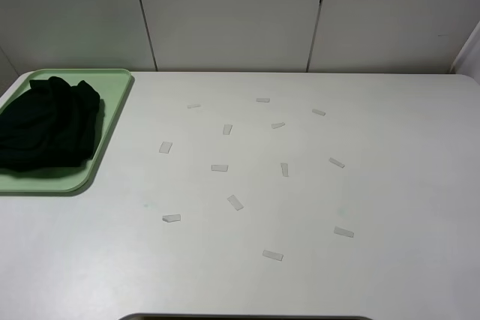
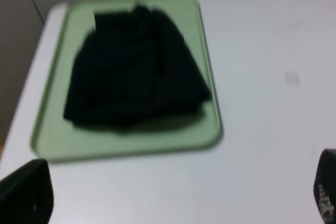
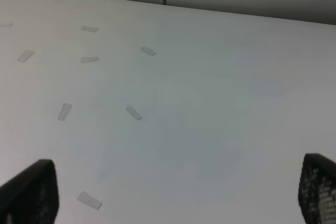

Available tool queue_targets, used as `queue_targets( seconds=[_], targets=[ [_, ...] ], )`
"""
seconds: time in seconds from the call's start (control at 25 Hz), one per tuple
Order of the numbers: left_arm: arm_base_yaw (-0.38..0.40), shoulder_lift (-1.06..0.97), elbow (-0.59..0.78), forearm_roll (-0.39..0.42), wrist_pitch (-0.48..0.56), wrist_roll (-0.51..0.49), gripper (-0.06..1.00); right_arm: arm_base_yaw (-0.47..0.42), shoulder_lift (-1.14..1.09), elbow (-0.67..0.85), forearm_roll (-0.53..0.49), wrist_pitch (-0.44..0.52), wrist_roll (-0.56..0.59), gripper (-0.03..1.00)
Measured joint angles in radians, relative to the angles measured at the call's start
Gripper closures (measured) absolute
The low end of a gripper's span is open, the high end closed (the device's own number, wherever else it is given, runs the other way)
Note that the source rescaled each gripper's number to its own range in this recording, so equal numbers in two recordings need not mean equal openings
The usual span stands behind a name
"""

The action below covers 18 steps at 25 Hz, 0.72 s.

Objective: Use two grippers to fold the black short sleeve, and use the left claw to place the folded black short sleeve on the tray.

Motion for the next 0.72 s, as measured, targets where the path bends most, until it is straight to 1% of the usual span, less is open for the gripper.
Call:
queue_targets(
  seconds=[0.08, 0.16, 0.72],
  targets=[
    [0.0, 0.0, 0.0, -0.012, 0.049, 0.0, -0.06, 0.0, 0.0, 0.0, 0.0, 0.0, 0.0, -0.03],
    [0.0, 0.0, 0.013, -0.014, 0.075, 0.0, -0.06, 0.0, 0.0, 0.0, 0.0, 0.0, 0.0, -0.03],
    [-0.001, 0.0, 0.024, -0.016, 0.079, 0.0, -0.06, 0.0, 0.0, 0.0, 0.0, 0.0, 0.0, -0.03]
  ],
)
